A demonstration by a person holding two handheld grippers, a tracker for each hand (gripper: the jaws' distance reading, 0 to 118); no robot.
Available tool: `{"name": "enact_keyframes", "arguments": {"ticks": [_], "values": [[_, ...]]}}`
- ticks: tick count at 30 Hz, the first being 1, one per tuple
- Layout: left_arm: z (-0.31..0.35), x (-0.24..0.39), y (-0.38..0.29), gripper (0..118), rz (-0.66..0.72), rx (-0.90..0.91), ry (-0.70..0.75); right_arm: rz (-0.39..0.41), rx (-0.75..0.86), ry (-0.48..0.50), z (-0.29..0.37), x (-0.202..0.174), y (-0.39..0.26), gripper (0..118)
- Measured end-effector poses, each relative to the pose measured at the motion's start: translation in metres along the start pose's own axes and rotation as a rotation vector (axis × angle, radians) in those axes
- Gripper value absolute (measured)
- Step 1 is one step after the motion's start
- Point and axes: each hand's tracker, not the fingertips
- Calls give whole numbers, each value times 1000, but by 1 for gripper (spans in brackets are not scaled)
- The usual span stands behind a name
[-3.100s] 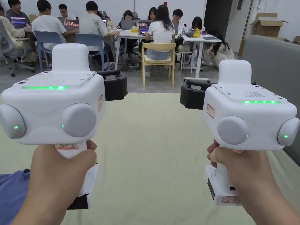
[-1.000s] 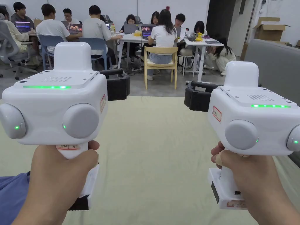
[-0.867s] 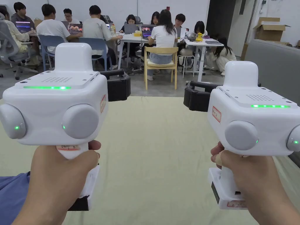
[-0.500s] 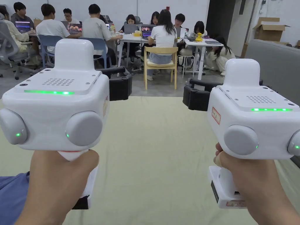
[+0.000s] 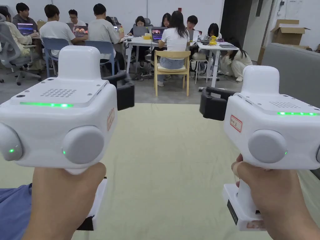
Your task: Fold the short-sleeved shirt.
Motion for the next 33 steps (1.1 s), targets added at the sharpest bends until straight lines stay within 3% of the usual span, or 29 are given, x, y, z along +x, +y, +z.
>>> {"name": "enact_keyframes", "arguments": {"ticks": [1, 3, 4, 6, 10, 12, 14, 18, 21, 23, 27, 33], "values": [[-3, 2, -1, 0, -15, -23, 4, 2, 13, -11, 0, -1, -2, 2], [-6, 9, -7, 0, -33, -55, 66, 37, -22, -97, 0, -1, -11, 2], [-8, 7, -11, 0, -19, -78, 12, 49, -21, -55, 2, 3, -16, 2], [-8, 5, -17, 0, 19, -111, -39, 73, -35, -62, 0, 3, -25, 2], [-3, -18, -22, 0, -36, -121, 61, 74, -40, -98, -7, 4, -32, 2], [7, -44, -21, 0, -23, -126, 123, 59, -38, -84, -19, -15, -29, 2], [24, -81, -18, 0, 17, -148, 190, 76, -58, 50, -36, -54, -20, 2], [77, -167, -11, 0, 68, -164, 437, 127, -39, 422, -35, -179, -10, 2], [118, -209, -5, 0, 34, -176, 593, 74, -63, 659, -18, -255, -13, 2], [134, -226, -5, 0, 4, -196, 640, 45, -86, 758, -9, -286, -19, 2], [133, -245, -16, 0, -43, -249, 644, 95, -102, 801, -2, -322, -36, 2], [89, -265, -59, 0, 16, -356, 570, 102, -161, 776, -26, -326, -57, 2]]}}
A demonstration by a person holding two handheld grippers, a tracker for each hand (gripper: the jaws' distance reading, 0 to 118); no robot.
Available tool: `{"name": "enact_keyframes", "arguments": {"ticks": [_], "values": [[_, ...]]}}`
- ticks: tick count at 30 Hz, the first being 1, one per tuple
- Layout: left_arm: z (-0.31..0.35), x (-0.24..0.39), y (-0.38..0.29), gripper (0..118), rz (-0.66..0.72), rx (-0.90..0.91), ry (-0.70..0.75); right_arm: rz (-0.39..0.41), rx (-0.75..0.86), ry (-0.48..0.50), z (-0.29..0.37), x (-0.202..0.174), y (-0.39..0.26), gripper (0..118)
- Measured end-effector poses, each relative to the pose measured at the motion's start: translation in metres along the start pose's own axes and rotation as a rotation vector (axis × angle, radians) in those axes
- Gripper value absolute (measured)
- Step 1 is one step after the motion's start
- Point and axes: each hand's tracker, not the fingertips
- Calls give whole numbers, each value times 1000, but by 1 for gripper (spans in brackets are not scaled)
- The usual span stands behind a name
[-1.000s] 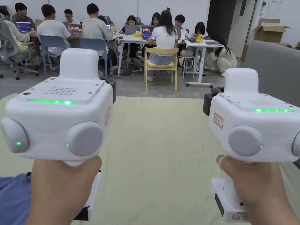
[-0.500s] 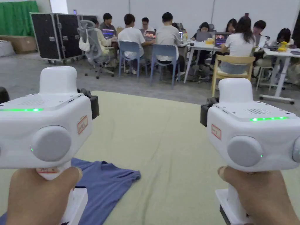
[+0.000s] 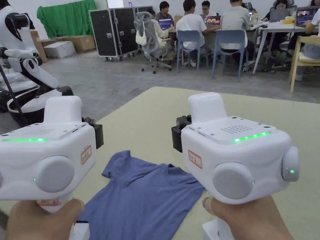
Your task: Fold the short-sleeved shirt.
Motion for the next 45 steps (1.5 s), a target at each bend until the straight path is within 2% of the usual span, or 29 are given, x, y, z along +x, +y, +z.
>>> {"name": "enact_keyframes", "arguments": {"ticks": [8, 14, 15, 16, 17, 20, 23, 26, 28, 29, 30, 31, 32, 33, 34, 36, 37, 40, 43, 45], "values": [[-119, 53, -61, 0, -64, -248, -157, 3, -94, -81, -24, 37, -34, 2], [-224, 93, -128, 0, 31, -445, -295, -5, -201, -139, -50, 73, -64, 2], [-237, 98, -140, 22, 38, -442, -297, -12, -214, -144, -54, 78, -67, 2], [-254, 107, -152, 99, 6, -435, -255, -17, -225, -146, -58, 83, -71, 2], [-271, 113, -162, 118, -8, -496, -223, -19, -233, -148, -60, 85, -74, 2], [-309, 120, -192, 118, 92, -669, -282, -22, -252, -162, -66, 96, -85, 2], [-328, 143, -210, 118, 15, -681, -273, -33, -282, -168, -72, 104, -96, 2], [-349, 168, -228, 118, -124, -734, -267, -38, -307, -176, -76, 111, -106, 2], [-361, 178, -243, 117, -234, -789, -204, -45, -322, -185, -74, 117, -111, 2], [-364, 178, -247, 117, -238, -791, -207, -48, -324, -187, -73, 119, -112, 2], [-361, 169, -242, 116, -132, -764, -249, -50, -328, -194, -70, 122, -114, 2], [-355, 160, -233, 109, -69, -734, -244, -49, -329, -199, -67, 125, -114, 2], [-349, 153, -225, 78, -31, -689, -234, -50, -321, -211, -62, 129, -114, 2], [-345, 146, -214, 25, -29, -628, -168, -54, -310, -229, -57, 133, -113, 2], [-341, 137, -207, 3, -37, -607, -115, -70, -297, -244, -52, 139, -110, 2], [-348, 116, -187, 3, 119, -678, -223, -108, -273, -268, -41, 150, -104, 2], [-344, 110, -174, 3, 150, -681, -222, -124, -255, -283, -34, 155, -100, 2], [-289, 122, -115, 3, 89, -483, -152, -123, -206, -343, -3, 171, -86, 2], [-255, 124, -51, 3, 181, -369, -181, -129, -149, -417, 39, 189, -68, 2], [-228, 140, -11, 3, 189, -291, -222, -144, -110, -453, 73, 201, -55, 2]]}}
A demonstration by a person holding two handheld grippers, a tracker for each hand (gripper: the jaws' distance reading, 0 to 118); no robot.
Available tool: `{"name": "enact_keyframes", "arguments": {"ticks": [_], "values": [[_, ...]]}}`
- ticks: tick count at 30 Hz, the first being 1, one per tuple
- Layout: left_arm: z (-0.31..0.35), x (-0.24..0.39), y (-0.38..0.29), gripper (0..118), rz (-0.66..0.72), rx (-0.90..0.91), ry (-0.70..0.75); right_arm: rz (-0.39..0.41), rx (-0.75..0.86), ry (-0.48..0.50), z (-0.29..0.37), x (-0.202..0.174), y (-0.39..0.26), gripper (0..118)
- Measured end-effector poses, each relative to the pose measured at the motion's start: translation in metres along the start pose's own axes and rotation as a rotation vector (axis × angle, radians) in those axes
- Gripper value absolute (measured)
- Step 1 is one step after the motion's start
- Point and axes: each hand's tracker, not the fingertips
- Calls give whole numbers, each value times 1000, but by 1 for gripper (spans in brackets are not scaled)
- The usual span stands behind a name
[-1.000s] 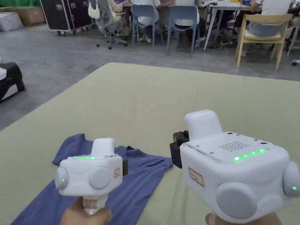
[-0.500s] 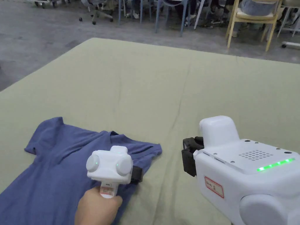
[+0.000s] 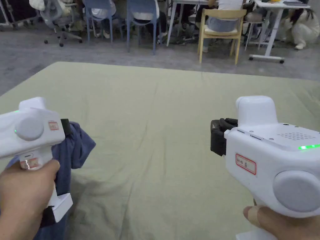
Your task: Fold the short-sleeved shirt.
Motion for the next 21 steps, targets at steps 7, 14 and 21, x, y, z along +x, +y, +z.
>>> {"name": "enact_keyframes", "arguments": {"ticks": [7, 14, 21], "values": [[90, 151, 40, 3, -175, 156, -199, 22, 105, -194, 104, 76, 30, 2], [112, 305, -23, 3, -349, 40, -435, -13, 166, -349, 192, 140, 39, 2], [89, 405, -168, 3, -424, -277, -595, -33, 183, -421, 240, 170, 24, 2]]}}
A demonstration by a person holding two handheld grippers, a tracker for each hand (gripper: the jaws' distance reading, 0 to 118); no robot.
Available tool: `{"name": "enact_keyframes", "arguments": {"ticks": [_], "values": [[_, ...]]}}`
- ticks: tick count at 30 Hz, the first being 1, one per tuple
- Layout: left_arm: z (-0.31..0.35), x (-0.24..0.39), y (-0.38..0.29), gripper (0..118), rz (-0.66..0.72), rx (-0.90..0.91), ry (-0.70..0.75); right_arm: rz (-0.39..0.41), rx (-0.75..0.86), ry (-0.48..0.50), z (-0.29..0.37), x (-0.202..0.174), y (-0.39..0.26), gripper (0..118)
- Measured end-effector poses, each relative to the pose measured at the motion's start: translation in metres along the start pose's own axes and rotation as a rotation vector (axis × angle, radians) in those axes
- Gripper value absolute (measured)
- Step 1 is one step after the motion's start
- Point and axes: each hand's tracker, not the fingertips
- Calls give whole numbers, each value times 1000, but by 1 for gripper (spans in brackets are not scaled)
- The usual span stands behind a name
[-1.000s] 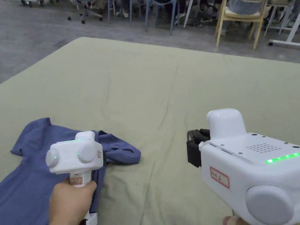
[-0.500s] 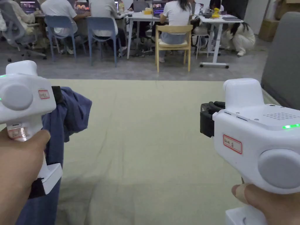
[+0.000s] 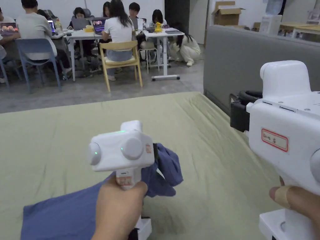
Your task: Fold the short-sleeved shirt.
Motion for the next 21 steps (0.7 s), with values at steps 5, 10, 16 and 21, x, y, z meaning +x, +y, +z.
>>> {"name": "enact_keyframes", "arguments": {"ticks": [5, 10, 16, 21], "values": [[-90, 16, -66, 96, 69, -215, -57, 2, -15, -2, 12, 12, -16, 2], [-59, -7, -56, 118, 207, -130, -213, 3, -36, 20, 5, 12, -27, 2], [85, -74, -6, 118, 110, 172, -34, -38, -39, 96, -16, -11, -38, 2], [179, -135, -58, 4, 116, 302, 198, -51, -127, 217, -49, -55, -75, 2]]}}
